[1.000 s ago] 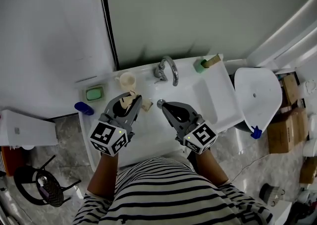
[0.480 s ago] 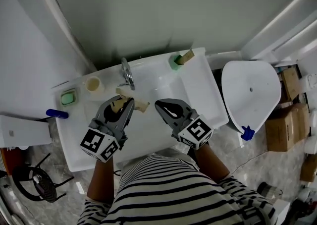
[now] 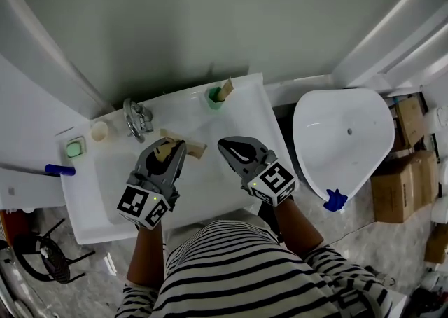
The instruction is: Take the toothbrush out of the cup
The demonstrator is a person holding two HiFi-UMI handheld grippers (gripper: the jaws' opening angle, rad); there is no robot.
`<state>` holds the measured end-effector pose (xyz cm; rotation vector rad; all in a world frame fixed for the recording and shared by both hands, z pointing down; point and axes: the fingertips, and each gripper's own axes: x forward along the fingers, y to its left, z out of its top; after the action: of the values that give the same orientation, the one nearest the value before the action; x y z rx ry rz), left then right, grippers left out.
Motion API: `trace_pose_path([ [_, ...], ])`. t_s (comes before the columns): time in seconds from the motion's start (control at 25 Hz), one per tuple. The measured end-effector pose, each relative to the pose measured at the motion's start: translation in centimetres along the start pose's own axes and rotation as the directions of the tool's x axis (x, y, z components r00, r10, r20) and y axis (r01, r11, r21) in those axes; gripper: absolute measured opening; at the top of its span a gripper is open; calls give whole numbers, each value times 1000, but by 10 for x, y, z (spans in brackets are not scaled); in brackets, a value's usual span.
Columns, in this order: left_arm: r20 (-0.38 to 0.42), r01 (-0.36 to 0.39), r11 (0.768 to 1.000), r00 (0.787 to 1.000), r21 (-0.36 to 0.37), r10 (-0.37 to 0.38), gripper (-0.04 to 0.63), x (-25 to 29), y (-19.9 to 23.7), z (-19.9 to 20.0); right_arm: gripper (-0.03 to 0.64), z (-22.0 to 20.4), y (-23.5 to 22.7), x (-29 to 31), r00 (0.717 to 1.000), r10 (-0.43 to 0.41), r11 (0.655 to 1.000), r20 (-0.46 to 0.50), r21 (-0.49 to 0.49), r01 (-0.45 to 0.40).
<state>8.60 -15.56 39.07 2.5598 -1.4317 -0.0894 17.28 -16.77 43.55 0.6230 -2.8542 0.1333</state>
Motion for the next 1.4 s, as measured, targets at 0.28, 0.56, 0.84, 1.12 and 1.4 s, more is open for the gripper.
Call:
trace_pose_path([
  [0.28,-10,-16,1000,1000,1,16,84,38,-15,-14,8,-13,-50,-17,998,-55,998,-18,-39,54],
  [0.56,-22,-17,1000,1000,1,17,84,62,-20,-24,8,-30,-87,-18,997,-74,997,-33,-7,74],
  [0.84,-43,-13,1000,999,6,13,84,76,-20,-35,18,-46,-108,-8,996,-72,997,-47,29,73],
  [1.12,-60,-18,1000,998,-3,18,84,78,-18,-44,125,-64,-129,9,994,-87,991,-60,94,92],
  [1.4,-77,-34,999,996,-7,33,84,76,-9,-50,173,-82,-148,34,990,-99,988,-101,106,110],
])
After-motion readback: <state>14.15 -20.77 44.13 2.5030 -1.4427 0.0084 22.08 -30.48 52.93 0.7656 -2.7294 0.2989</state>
